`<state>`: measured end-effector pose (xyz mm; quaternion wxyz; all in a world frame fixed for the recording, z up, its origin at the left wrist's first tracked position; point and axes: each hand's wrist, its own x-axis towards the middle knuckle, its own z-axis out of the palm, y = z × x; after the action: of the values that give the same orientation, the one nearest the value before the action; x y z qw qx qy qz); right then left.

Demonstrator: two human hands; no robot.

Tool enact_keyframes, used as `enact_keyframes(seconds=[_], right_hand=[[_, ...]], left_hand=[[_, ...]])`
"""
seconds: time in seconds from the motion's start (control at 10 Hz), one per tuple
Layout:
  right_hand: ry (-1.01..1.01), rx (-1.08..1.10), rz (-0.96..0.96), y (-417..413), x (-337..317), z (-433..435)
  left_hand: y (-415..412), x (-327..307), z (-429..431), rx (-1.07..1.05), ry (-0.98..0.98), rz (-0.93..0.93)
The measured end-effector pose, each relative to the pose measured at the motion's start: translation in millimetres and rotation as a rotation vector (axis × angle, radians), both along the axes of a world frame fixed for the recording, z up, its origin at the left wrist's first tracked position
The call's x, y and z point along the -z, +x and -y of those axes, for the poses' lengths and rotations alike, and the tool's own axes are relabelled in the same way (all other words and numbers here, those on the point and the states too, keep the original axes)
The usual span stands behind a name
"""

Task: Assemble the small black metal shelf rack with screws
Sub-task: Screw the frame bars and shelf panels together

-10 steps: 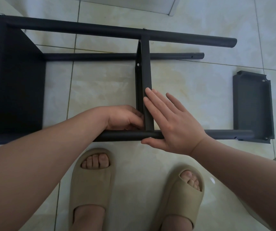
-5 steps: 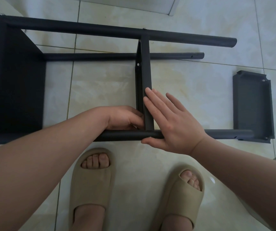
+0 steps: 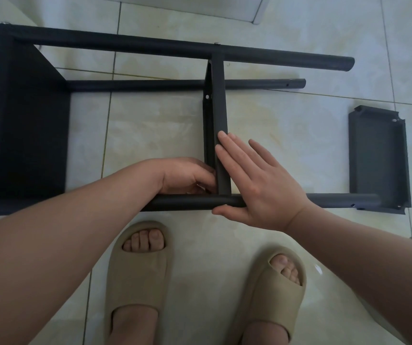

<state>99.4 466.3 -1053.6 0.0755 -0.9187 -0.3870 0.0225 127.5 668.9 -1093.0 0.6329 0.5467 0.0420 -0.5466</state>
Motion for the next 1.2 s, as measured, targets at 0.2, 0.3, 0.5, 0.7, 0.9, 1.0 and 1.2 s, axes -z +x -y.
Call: enact_keyframes(seconds=[0.2, 0.3, 0.5, 0.7, 0.9, 1.0, 1.2], right_hand=[[-0.008, 0.002, -0.003, 0.1, 0.1, 0.4], [-0.008, 0.003, -0.005, 0.2, -0.3, 0.2], [-0.010, 0.003, -0.011, -0.2, -0.9, 0.0], [-0.007, 0.002, -0.005, 0.1, -0.5, -0.1], [-0.008, 0.003, -0.012, -0.6, -0.5, -0.3], [-0.010, 0.004, -0.012, -0.4, -0.9, -0.3], [-0.013, 0.001, -0.012, 0.0, -1.4, -0.3]], left_hand=[[0.0, 5.4, -2.6, 0.011, 0.072, 0.048], [1.1, 3.7, -2.4, 0.009, 0.039, 0.029], [0.9, 1.6, -0.3, 0.011, -0.030, -0.022], [0.5, 5.4, -3.8, 0.026, 0.068, 0.068], [1.1, 0.8, -2.2, -0.014, -0.013, 0.003], [1.1, -0.2, -1.3, -0.024, -0.036, -0.026], [-0.6, 1.2, -1.7, 0.026, 0.030, 0.047]])
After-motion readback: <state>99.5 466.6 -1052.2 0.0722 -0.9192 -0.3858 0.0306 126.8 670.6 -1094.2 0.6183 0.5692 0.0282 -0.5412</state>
